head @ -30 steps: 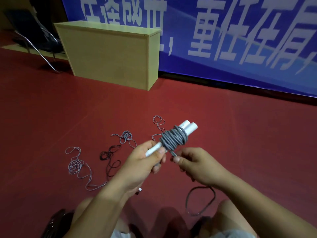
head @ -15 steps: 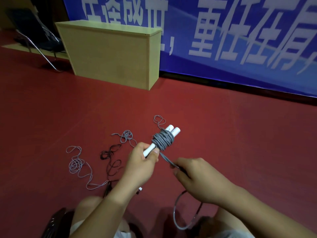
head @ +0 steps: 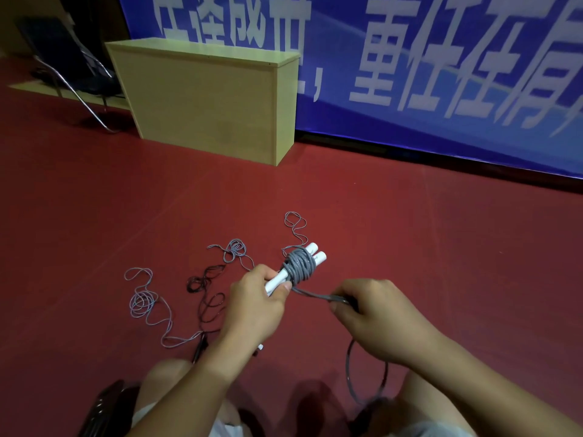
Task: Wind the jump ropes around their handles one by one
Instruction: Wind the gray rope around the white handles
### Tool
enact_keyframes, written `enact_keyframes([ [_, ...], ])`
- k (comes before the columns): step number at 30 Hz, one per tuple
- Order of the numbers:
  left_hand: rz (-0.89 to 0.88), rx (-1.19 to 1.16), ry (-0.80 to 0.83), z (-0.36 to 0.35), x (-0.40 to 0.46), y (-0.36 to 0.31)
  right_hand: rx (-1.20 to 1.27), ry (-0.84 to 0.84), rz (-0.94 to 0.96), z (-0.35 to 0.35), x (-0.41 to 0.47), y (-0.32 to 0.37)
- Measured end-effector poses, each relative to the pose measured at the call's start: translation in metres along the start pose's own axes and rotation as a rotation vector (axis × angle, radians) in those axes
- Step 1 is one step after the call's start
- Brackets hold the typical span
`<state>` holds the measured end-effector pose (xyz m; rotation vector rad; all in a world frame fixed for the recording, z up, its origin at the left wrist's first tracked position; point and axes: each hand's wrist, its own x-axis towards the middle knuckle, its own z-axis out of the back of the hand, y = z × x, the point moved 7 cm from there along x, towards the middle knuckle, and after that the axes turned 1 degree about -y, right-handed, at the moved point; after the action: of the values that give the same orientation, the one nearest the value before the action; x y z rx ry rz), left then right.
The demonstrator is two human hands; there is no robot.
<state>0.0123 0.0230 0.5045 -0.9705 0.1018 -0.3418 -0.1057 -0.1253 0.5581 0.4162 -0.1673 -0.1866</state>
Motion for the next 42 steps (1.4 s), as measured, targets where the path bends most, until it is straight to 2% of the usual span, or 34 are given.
enact_keyframes([
  [5, -0.124, 0.086, 0.013, -0.002, -0.002, -0.016, 0.106, -0.081, 0.119, 0.006, 0.0, 0.011],
  [8, -0.226, 0.161, 0.091, -0.008, -0.006, -0.028, 0.133, -0.106, 0.167, 0.01, 0.003, 0.016],
  [13, -0.357, 0.223, 0.315, -0.022, -0.016, -0.037, 0.063, -0.166, 0.113, 0.027, 0.016, 0.003],
  [17, -0.367, -0.001, 0.577, -0.031, -0.028, -0.043, 0.027, -0.157, 0.008, 0.039, 0.025, -0.018],
  [19, -0.359, -0.128, 0.628, -0.027, -0.028, -0.051, 0.215, -0.103, -0.099, 0.042, 0.028, -0.033],
  [22, -0.378, -0.23, 0.673, -0.019, -0.025, -0.065, 0.638, 0.037, -0.176, 0.041, 0.032, -0.048],
  [25, -0.381, -0.326, 0.734, -0.016, -0.024, -0.078, 0.801, 0.165, -0.188, 0.035, 0.034, -0.054],
  [31, -0.374, -0.544, 0.779, -0.012, -0.022, -0.09, 0.927, 0.238, -0.147, 0.023, 0.034, -0.058],
  [33, -0.317, -0.69, 0.792, -0.011, -0.024, -0.092, 0.917, 0.168, -0.086, 0.025, 0.031, -0.054],
  [35, -0.225, -0.828, 0.785, -0.013, -0.023, -0.093, 0.839, 0.014, -0.031, 0.029, 0.03, -0.046],
  [39, -0.069, -0.99, 0.671, -0.013, -0.01, -0.096, 0.831, -0.097, -0.093, 0.019, 0.033, -0.029],
  [42, -0.003, -0.941, 0.517, -0.01, 0.005, -0.091, 0.555, -0.149, -0.054, 0.025, 0.035, -0.022],
])
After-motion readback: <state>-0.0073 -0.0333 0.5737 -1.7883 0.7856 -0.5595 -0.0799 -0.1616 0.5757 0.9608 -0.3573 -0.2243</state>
